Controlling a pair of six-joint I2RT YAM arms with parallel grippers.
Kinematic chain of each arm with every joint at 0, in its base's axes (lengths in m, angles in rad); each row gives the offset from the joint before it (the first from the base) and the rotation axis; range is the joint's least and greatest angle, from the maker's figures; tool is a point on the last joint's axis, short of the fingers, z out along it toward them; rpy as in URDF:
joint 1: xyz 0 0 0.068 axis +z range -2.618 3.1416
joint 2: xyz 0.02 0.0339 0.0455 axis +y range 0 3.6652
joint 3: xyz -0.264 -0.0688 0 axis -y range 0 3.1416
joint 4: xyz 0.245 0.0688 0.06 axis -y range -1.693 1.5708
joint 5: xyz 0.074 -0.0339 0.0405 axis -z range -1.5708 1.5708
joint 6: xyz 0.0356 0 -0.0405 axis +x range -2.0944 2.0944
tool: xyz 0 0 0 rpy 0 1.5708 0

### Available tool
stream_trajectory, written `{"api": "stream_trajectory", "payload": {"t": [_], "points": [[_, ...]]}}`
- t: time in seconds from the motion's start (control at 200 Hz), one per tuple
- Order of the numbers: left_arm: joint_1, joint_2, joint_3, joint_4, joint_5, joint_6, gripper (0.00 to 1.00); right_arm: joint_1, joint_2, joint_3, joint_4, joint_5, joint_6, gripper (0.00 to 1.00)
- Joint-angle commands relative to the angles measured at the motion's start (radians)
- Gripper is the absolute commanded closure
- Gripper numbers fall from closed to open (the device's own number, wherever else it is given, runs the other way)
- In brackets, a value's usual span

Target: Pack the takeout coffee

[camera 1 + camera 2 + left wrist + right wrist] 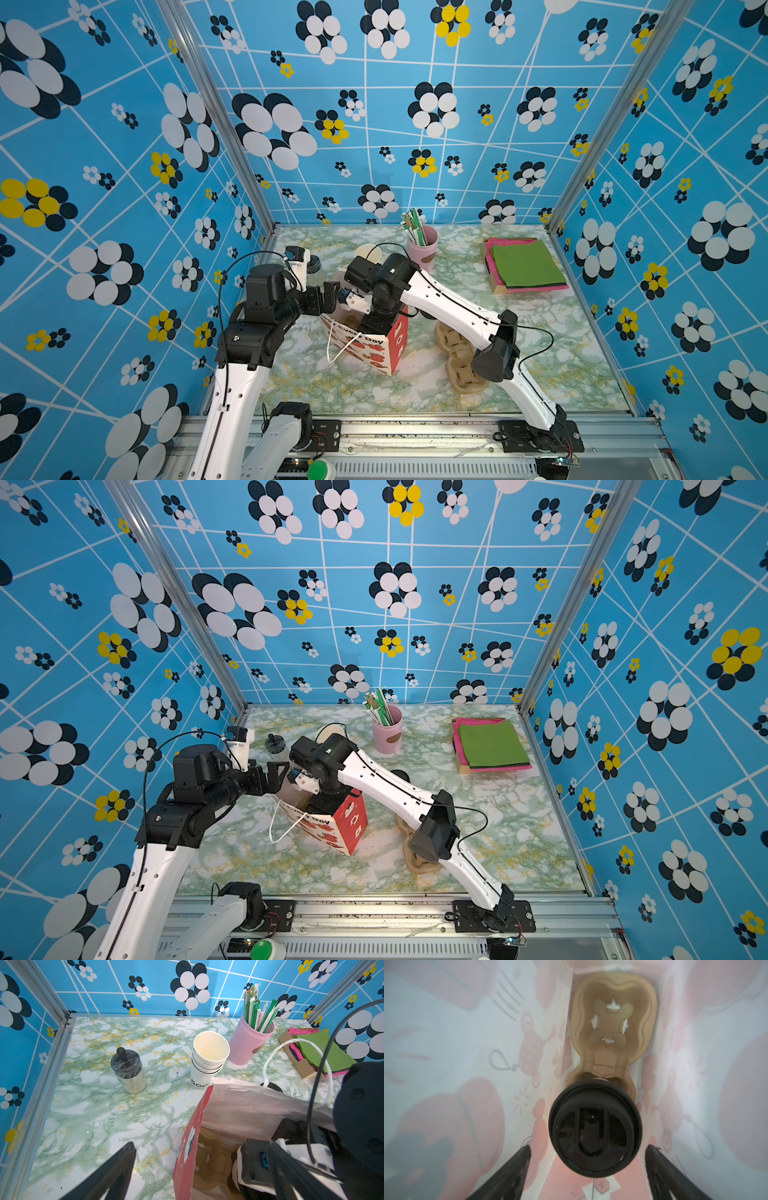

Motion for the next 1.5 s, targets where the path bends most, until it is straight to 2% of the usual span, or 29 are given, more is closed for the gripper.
{"api": "stream_trajectory", "payload": {"t": [0.0,0.4,0.9,1.494], "points": [[0.005,-0.005,-0.009,0.001,0.012,-0.001,0.01,0.007,-0.053,0.053,-0.038,-0.015,-0.001,0.1],[0.006,-0.002,0.002,0.003,0.007,-0.007,0.01,0.006,-0.108,0.114,0.02,-0.003,0.003,0.01],[0.006,0.003,0.016,-0.006,-0.004,-0.009,0.01,0.005,-0.121,0.118,0.08,0.005,-0.015,0.01],[0.006,-0.006,0.092,-0.028,-0.066,0.014,0.01,0.002,-0.124,0.11,0.106,0.011,-0.018,0.2]]}}
